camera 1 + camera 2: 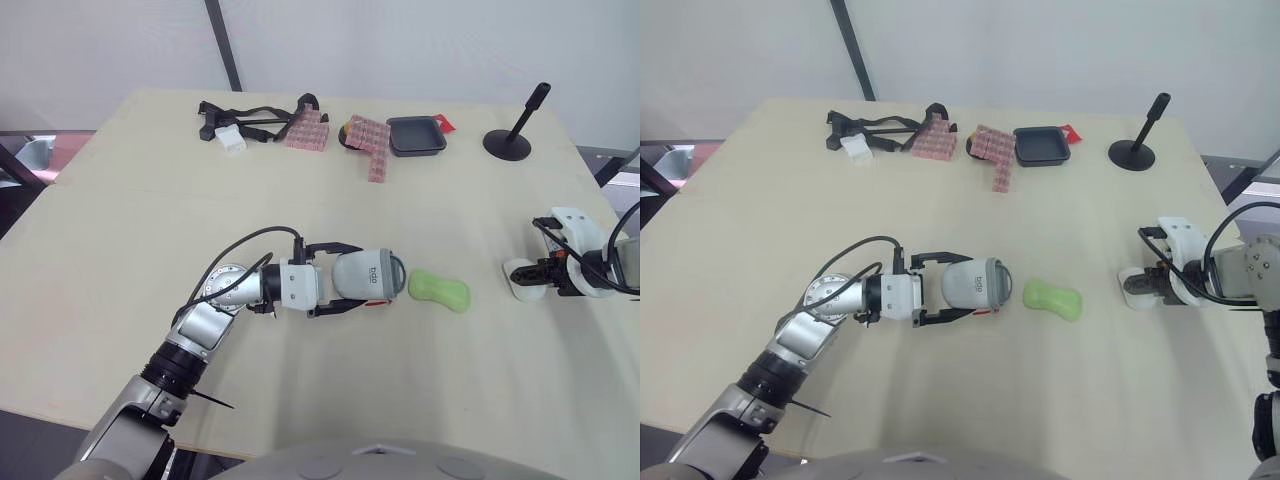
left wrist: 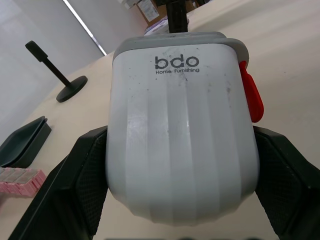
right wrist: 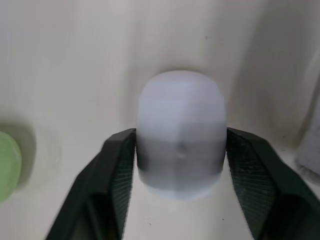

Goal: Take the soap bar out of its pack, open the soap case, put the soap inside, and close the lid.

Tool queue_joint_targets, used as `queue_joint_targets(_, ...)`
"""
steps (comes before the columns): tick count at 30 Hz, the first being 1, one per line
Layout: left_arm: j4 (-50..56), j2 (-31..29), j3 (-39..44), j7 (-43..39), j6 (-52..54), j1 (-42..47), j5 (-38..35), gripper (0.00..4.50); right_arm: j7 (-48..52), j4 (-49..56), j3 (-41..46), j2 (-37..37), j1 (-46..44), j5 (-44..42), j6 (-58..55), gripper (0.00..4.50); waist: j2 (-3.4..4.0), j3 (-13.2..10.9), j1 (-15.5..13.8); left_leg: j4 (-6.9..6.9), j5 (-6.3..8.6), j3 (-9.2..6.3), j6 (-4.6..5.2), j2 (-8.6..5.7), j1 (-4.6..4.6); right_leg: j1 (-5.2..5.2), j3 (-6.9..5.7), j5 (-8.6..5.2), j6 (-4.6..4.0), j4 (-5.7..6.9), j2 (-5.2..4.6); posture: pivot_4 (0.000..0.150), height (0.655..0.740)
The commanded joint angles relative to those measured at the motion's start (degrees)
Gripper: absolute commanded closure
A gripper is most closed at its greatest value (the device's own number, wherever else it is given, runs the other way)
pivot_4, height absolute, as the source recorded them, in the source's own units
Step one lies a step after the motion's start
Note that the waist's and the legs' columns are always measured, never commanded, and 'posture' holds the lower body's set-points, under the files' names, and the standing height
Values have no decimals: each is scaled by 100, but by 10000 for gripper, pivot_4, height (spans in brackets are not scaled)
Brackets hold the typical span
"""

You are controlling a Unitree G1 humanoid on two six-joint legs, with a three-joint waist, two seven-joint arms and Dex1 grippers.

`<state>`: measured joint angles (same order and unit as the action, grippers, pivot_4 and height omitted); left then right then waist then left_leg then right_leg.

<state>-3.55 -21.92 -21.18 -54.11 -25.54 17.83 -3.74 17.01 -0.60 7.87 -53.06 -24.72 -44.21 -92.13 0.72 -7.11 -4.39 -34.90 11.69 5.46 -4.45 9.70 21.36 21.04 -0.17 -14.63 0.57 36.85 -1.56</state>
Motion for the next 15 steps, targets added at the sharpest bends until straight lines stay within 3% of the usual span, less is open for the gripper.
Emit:
queue_joint_targets(1, 196, -39, 71, 56, -8, 23, -12, 10333, 138, 58, 51, -11, -51, 182, -29, 2237, -1, 0, -5, 1, 0, -1, 0, 1, 0, -1, -1, 0, 0, -3, 1, 1500, 7400)
queue_joint_targets(2, 195, -39, 71, 56, -4, 23, -14, 10333, 176, 78, 49, -23, -50, 207, -31, 442, -1, 0, -7, 1, 0, -1, 0, 2, 1, -1, -1, 0, 0, -5, 1, 1500, 7400)
queue_joint_targets(9, 186, -49, 71, 32, -11, 27, -29, 10333, 657, 427, 44, -438, -33, 327, 398, 442, 7, -4, -18, 2, 0, 0, 0, 0, 3, -2, -1, 0, 1, -8, -1, 1500, 7400)
queue_joint_targets(15, 161, -112, 91, -24, -43, 19, -83, 10333, 1965, 715, 384, -771, 169, 304, 2026, 442, 7, -4, -23, 10, 2, -1, -1, 2, 5, -1, -2, 0, 1, -19, 1, 1500, 7400)
